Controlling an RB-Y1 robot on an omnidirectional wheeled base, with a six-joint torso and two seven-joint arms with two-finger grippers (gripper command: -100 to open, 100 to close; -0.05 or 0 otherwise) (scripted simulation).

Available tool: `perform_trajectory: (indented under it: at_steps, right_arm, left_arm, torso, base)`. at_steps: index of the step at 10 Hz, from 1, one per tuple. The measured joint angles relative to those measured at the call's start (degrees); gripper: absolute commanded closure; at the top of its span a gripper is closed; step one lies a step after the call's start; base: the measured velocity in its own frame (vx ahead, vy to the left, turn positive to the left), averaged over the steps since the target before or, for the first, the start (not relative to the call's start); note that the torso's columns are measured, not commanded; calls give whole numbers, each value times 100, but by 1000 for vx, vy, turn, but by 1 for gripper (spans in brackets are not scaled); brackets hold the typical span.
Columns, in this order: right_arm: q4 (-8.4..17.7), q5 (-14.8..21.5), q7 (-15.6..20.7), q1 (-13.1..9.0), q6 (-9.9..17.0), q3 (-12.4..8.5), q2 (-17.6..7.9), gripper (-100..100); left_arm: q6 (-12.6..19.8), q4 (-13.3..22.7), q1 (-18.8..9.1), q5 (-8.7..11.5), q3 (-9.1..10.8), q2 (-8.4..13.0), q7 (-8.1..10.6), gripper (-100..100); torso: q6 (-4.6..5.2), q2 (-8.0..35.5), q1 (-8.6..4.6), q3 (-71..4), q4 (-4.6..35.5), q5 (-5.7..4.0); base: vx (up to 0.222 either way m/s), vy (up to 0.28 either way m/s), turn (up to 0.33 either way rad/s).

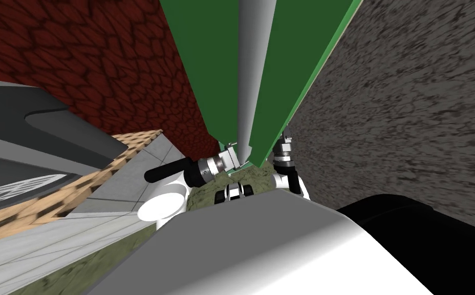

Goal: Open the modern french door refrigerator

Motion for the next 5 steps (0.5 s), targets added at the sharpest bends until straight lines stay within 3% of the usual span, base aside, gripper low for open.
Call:
perform_trajectory:
  at_steps: [5]
  right_arm:
    - [0,0,0,0,0,0,0,0]
  left_arm:
    - [22,17,14,-7,0,16,-6,0]
  torso:
    - [-16,-22,-5,42,-37,-7]
  base:
    - [0,0,0]
